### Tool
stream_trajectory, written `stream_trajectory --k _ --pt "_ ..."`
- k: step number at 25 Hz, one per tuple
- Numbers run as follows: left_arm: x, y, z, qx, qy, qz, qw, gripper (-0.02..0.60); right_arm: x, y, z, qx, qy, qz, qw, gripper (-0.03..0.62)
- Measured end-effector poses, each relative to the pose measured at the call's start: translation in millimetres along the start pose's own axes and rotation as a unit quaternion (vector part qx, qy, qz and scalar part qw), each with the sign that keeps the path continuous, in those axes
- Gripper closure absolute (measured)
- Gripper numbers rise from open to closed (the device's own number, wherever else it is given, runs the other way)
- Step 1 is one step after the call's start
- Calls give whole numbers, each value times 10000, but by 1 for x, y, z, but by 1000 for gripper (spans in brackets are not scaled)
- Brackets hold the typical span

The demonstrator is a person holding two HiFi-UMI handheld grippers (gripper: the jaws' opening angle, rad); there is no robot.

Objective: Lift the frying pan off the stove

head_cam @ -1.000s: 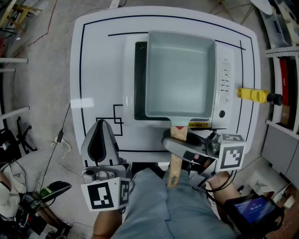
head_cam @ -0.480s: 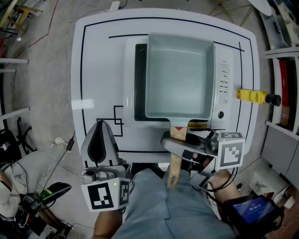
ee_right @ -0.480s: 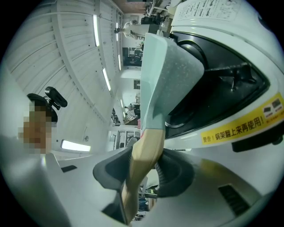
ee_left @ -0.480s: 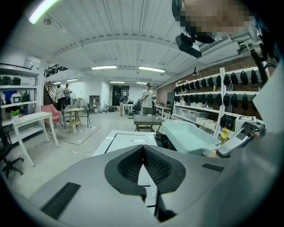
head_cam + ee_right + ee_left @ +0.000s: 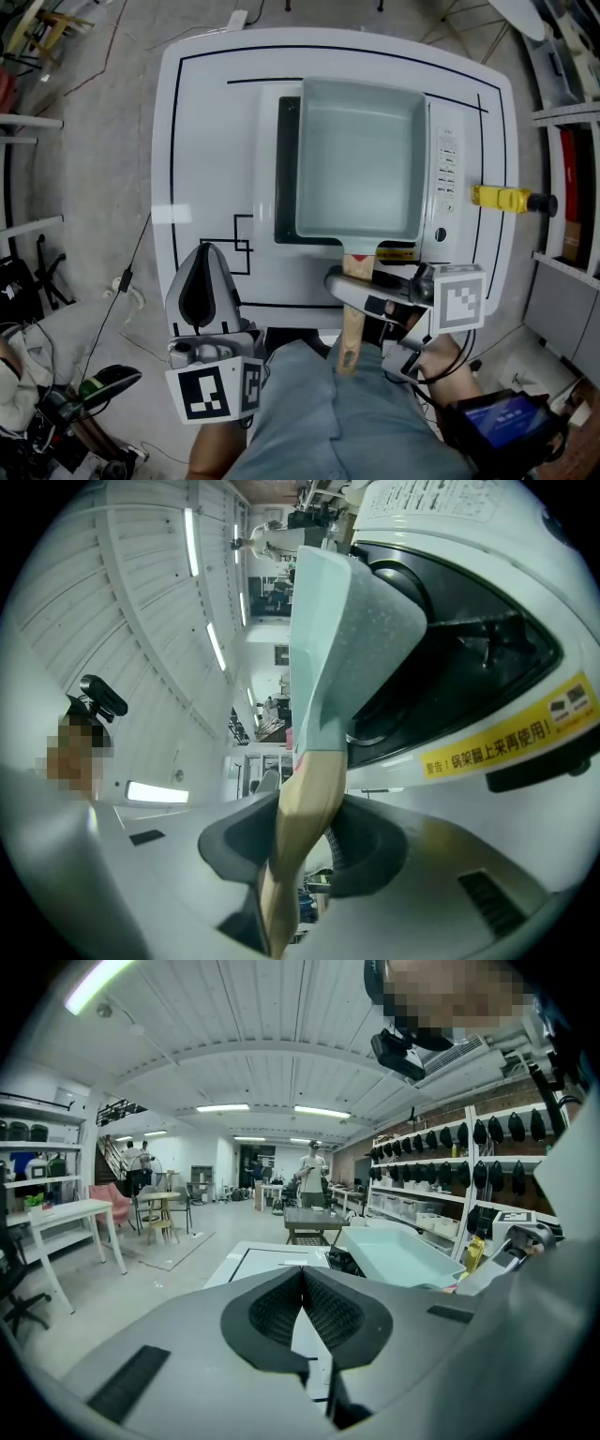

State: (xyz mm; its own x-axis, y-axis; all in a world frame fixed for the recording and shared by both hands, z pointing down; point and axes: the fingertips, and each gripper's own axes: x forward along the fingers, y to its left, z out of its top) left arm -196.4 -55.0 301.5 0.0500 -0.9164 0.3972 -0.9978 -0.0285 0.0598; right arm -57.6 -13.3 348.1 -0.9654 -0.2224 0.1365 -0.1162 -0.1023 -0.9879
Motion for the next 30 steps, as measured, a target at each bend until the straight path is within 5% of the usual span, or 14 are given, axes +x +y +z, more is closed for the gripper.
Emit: stream_trajectory --k 30 --pt "-30 -18 33 -52 -518 -48 9986 565 -13 59 -13 -839 154 152 9962 436"
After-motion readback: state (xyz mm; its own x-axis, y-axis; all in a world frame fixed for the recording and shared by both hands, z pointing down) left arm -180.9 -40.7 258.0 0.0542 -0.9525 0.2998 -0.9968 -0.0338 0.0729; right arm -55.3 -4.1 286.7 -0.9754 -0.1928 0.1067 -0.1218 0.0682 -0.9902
